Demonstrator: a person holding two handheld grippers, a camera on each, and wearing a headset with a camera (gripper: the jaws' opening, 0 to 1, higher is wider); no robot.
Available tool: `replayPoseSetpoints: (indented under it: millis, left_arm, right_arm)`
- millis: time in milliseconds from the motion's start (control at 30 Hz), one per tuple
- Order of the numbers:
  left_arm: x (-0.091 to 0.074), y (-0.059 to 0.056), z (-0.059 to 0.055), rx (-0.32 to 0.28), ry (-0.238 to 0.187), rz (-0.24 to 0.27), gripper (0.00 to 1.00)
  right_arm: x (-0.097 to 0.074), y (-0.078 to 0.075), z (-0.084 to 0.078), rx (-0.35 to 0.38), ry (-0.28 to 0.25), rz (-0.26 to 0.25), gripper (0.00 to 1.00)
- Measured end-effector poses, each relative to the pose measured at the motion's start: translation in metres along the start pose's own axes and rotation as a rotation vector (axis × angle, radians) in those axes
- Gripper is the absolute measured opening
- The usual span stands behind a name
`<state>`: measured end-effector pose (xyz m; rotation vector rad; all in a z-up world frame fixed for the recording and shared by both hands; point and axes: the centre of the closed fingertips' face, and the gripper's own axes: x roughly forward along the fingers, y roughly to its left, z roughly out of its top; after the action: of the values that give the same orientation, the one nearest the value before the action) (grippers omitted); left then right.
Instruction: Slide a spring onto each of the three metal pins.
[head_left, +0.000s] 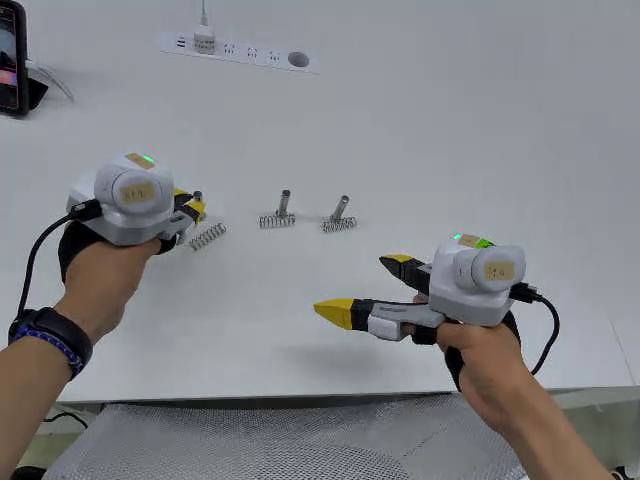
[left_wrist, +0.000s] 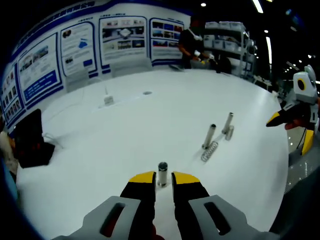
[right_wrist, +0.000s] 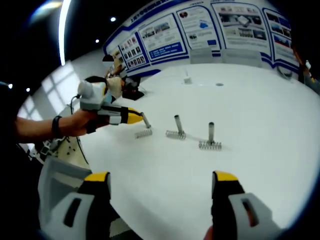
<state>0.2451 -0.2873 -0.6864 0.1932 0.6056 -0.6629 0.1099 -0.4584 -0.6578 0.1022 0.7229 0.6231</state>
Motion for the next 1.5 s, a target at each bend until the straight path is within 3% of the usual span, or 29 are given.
replayPoseSetpoints:
  millis: [400,1000,1500]
  left_arm:
    - [-0.014,0.006,-0.018,-0.067,0.002,0.003,0.24]
    - [-0.029,0.010,-0.035,-0.086,0.009,-0.011,0.36]
    - [-0.034,0.002,-0.046,-0.065,0.032,-0.059,0.48]
  right_arm:
    - [0.003,-0.002,-0.004,0.009,0.013,-0.002,0.85]
    - [0.010,0.005,-0.002,0.007,0.024,0.009,0.85]
    - [0.011,0.008,-0.003,0.012,0.025,0.002,0.85]
